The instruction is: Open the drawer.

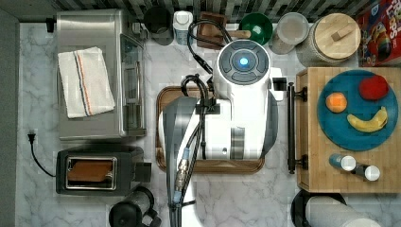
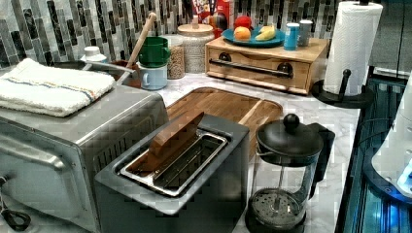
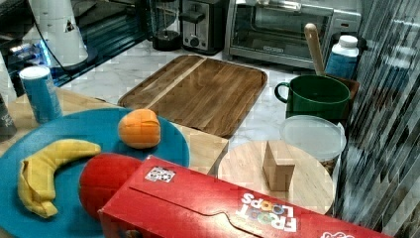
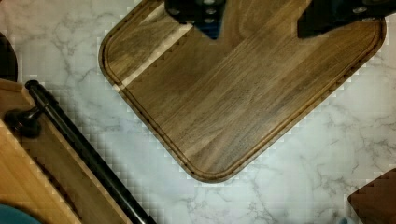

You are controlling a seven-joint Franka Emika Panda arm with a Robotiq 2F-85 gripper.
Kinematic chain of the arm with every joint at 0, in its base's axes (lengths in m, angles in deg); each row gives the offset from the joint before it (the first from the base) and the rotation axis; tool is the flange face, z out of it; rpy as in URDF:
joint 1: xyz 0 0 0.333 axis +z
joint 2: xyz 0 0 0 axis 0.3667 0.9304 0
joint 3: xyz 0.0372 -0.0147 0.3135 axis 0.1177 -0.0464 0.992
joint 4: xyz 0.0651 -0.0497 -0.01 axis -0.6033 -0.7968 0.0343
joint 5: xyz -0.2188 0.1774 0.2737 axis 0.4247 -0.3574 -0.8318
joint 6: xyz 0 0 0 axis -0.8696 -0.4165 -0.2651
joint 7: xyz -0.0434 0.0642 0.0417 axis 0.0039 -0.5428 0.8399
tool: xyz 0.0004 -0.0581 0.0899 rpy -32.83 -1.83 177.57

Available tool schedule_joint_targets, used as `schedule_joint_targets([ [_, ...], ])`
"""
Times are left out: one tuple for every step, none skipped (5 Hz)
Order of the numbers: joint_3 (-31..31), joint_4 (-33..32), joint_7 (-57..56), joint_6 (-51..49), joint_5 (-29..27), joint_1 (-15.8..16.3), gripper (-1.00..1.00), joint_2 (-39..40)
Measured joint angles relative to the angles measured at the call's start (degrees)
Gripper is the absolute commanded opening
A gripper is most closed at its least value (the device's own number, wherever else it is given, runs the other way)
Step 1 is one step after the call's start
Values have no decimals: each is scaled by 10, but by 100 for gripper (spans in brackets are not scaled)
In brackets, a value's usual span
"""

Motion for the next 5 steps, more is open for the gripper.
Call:
schedule_joint_targets([
  [0, -1, 0, 2, 1, -2, 100, 3],
  [0, -3, 0, 6, 0, -4, 100, 9],
  [0, -6, 0, 8, 1, -5, 100, 11],
  [0, -14, -1, 24, 4, -4, 100, 10],
  [2, -34, -39, 48, 27, -5, 100, 8],
])
